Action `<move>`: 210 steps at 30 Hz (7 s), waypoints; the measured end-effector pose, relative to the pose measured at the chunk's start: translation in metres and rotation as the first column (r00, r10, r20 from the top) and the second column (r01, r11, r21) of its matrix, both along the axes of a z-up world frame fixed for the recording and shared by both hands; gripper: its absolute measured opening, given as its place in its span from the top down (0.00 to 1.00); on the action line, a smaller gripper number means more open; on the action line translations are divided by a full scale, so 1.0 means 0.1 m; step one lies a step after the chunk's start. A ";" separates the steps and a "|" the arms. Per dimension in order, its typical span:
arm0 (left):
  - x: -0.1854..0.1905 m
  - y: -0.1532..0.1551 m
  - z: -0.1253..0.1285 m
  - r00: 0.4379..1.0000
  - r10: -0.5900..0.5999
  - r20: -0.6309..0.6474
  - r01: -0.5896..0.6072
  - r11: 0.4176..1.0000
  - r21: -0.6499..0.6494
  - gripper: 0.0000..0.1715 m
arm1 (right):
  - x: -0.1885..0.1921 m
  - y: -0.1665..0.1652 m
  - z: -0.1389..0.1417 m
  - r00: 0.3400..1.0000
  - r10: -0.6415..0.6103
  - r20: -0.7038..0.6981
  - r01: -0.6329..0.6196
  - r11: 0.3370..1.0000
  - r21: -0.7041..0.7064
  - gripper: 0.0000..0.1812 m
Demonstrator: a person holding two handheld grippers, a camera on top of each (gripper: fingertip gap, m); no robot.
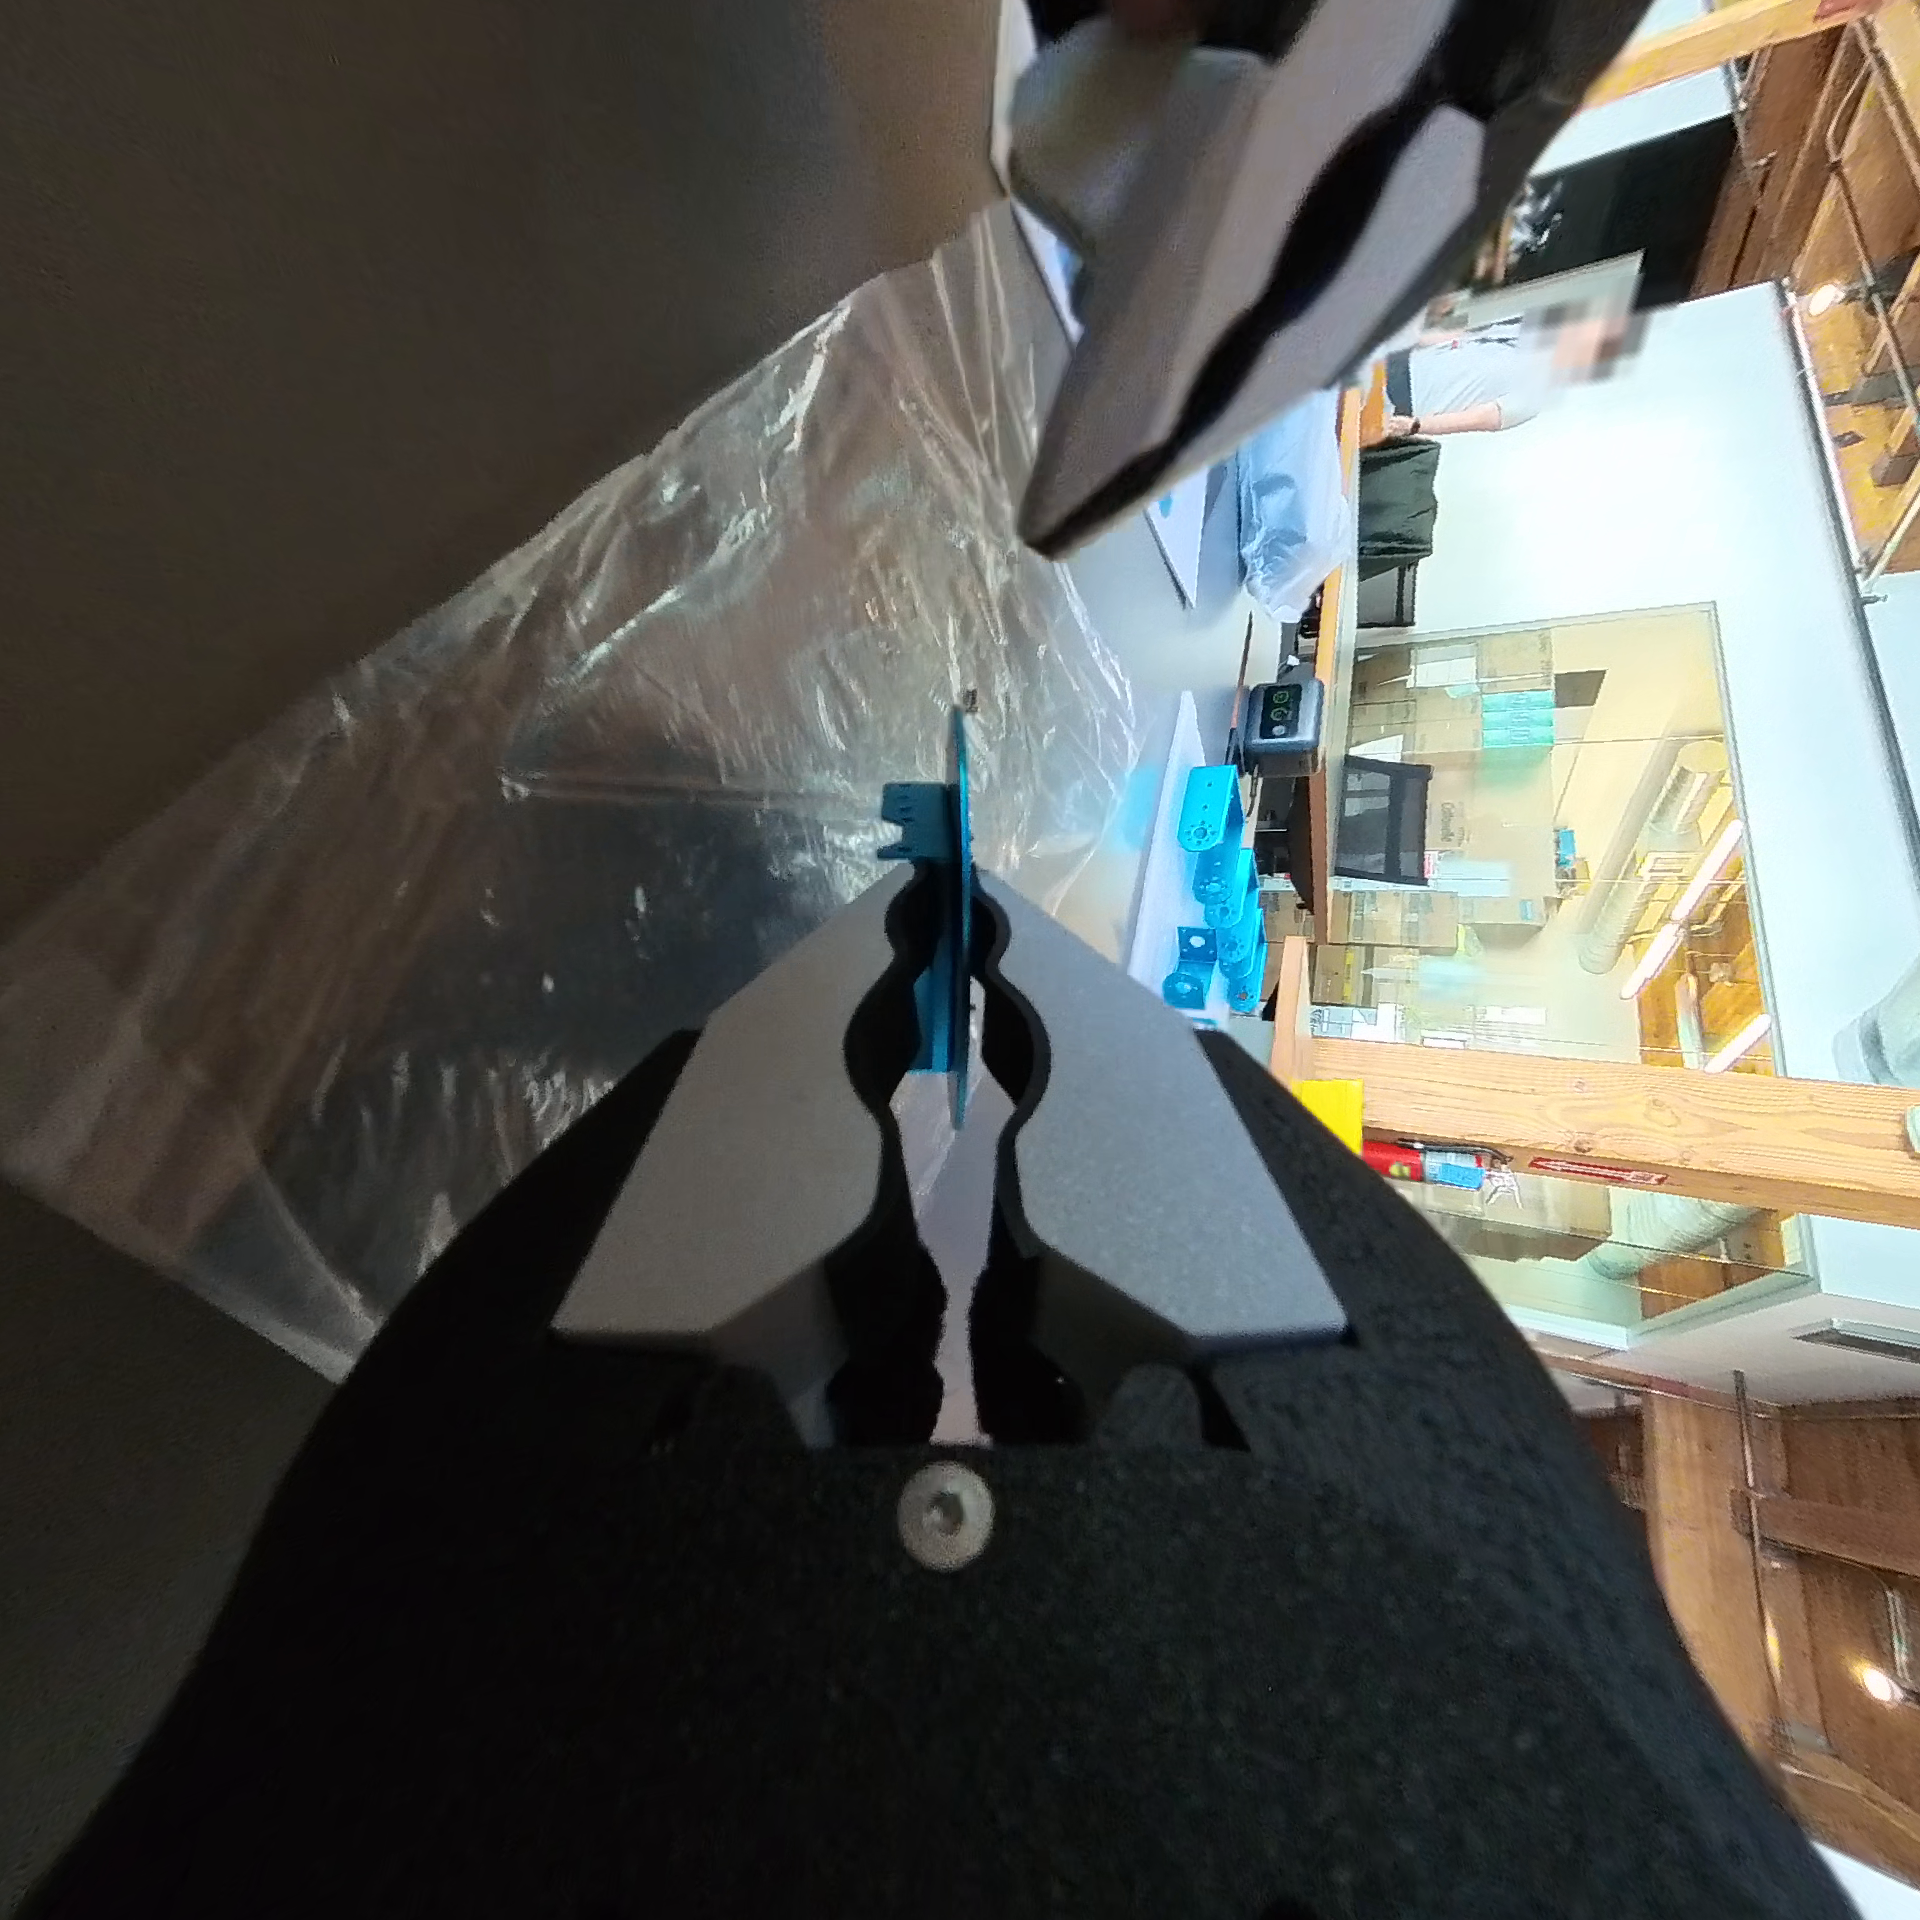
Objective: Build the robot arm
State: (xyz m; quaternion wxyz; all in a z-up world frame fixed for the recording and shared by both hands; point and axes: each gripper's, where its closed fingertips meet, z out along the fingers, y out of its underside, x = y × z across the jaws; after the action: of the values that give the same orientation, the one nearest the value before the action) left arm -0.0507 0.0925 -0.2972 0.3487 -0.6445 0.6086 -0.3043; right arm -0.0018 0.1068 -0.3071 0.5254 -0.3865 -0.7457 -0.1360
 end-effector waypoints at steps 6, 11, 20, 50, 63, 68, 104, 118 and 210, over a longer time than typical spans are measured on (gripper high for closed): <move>0.33 0.06 0.32 0.995 -0.082 0.059 0.082 0.997 0.008 0.99 | -0.05 0.01 0.21 1.000 0.003 -0.025 0.003 0.974 0.225 0.99; 0.49 0.06 0.42 0.990 -0.136 0.044 0.135 0.991 0.018 0.99 | -0.06 0.01 0.33 0.997 0.004 -0.071 0.017 0.957 0.290 0.99; 0.55 0.04 0.45 0.987 -0.160 0.027 0.159 0.987 0.024 0.99 | -0.04 0.00 0.54 0.988 -0.011 -0.155 0.065 0.935 0.349 0.99; 0.45 -0.13 0.71 0.963 -0.211 0.170 0.207 0.978 0.037 0.94 | -0.07 -0.14 0.73 0.970 0.060 -0.237 0.040 0.917 0.396 0.99; 0.38 0.11 0.84 0.966 -0.100 0.239 0.119 0.991 -0.068 0.89 | -0.12 -0.21 0.71 0.987 0.101 -0.125 -0.018 0.844 0.535 0.99; 0.40 -0.01 0.72 0.969 -0.169 0.182 0.180 0.982 -0.048 0.90 | -0.14 -0.22 0.66 0.989 0.116 -0.092 -0.047 0.834 0.549 0.99; 0.44 0.02 0.55 0.963 -0.269 0.035 0.269 0.963 -0.004 1.00 | -0.16 -0.23 0.61 0.991 0.105 -0.084 -0.048 0.861 0.505 0.98; 0.40 0.00 0.47 0.954 -0.295 -0.047 0.294 0.956 -0.017 0.95 | -0.17 -0.21 0.58 0.992 0.097 -0.083 -0.046 0.877 0.478 0.99; 0.26 -0.37 0.51 0.935 -0.351 -0.044 0.354 0.925 0.141 0.92 | -0.17 -0.21 0.63 0.980 0.087 -0.181 -0.011 0.924 0.383 0.99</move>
State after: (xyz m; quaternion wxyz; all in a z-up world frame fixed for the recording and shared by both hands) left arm -0.0242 0.0552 -0.2466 0.3292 -0.5001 0.7382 -0.3107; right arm -0.0185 0.0860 -0.2442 0.6640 -0.2700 -0.6596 -0.2263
